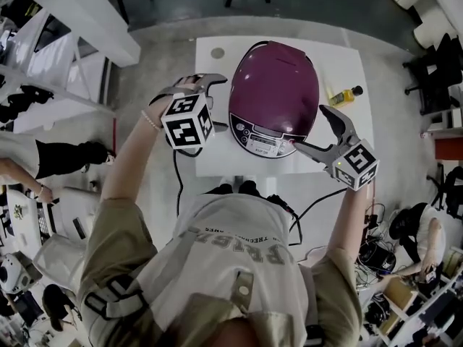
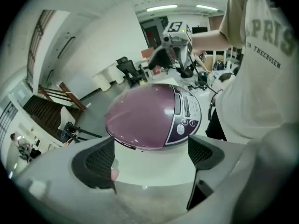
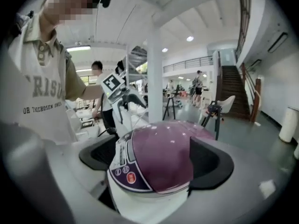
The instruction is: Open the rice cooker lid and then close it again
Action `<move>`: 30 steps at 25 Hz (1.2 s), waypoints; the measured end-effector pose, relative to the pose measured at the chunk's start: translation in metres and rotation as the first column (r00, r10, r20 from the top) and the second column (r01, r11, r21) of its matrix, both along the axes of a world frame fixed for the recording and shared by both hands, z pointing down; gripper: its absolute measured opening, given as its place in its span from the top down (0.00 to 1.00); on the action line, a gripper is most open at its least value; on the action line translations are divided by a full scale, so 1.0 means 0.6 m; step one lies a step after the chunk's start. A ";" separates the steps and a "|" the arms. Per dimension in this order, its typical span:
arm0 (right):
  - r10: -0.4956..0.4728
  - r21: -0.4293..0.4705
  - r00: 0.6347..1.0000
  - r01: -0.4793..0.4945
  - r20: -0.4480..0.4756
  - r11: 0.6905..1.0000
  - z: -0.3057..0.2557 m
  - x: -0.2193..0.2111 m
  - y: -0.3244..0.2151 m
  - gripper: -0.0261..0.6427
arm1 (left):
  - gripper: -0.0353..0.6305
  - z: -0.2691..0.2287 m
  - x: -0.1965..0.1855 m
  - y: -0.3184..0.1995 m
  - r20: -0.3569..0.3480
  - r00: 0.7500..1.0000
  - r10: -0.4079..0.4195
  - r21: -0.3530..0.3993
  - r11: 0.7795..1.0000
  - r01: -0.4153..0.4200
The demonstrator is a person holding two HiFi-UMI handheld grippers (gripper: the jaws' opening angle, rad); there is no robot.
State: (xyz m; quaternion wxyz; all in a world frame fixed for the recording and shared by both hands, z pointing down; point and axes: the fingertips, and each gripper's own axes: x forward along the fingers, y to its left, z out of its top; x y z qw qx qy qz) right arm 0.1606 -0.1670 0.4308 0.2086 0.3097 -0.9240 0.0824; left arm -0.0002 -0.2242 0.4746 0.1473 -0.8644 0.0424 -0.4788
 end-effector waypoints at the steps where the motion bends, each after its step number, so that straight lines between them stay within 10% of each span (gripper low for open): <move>1: 0.054 0.043 0.998 -0.056 0.043 0.998 -0.016 0.004 -0.005 0.26 | 0.20 -0.014 0.002 -0.003 -0.060 0.998 -0.034 0.000 0.999 0.034; 5: 0.271 0.167 0.945 -0.301 0.181 0.939 -0.060 0.020 -0.015 0.27 | 0.23 -0.076 0.012 -0.013 -0.334 0.926 -0.177 -0.011 0.983 0.184; 12: 0.503 0.256 0.806 -0.581 0.312 0.773 -0.089 0.012 0.002 0.29 | 0.33 -0.155 -0.010 -0.023 -0.661 0.648 -0.377 -0.073 0.892 0.445; 20: 0.628 0.288 0.678 -0.733 0.382 0.617 -0.108 0.014 0.037 0.55 | 0.53 -0.169 -0.024 0.000 -0.759 0.453 -0.468 -0.139 0.796 0.589; 30: 0.680 0.357 0.647 -0.760 0.345 0.543 -0.114 0.013 0.095 0.80 | 0.79 -0.187 -0.037 0.066 -0.800 0.322 -0.506 -0.121 0.662 0.739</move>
